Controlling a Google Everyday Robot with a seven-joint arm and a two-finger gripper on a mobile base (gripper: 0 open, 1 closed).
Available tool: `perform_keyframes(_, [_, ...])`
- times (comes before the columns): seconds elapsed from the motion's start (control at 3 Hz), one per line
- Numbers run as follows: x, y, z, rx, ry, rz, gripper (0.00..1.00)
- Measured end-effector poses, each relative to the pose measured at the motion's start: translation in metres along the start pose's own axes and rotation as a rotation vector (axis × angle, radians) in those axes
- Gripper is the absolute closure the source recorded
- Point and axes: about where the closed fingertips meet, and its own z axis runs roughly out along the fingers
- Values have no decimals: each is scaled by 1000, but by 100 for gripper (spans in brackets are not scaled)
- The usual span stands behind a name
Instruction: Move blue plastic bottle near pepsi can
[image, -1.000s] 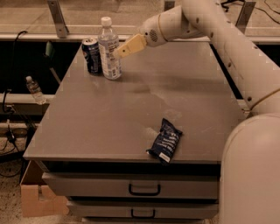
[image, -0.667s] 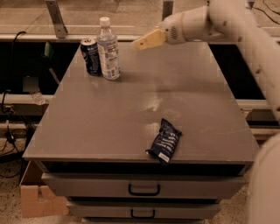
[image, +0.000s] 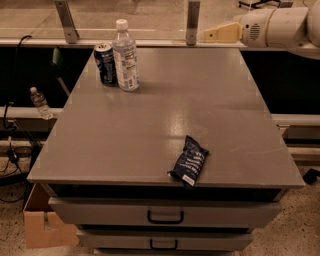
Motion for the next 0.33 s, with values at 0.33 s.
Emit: perform_keyframes(0.33, [2,-6,-9,15,-3,5,0])
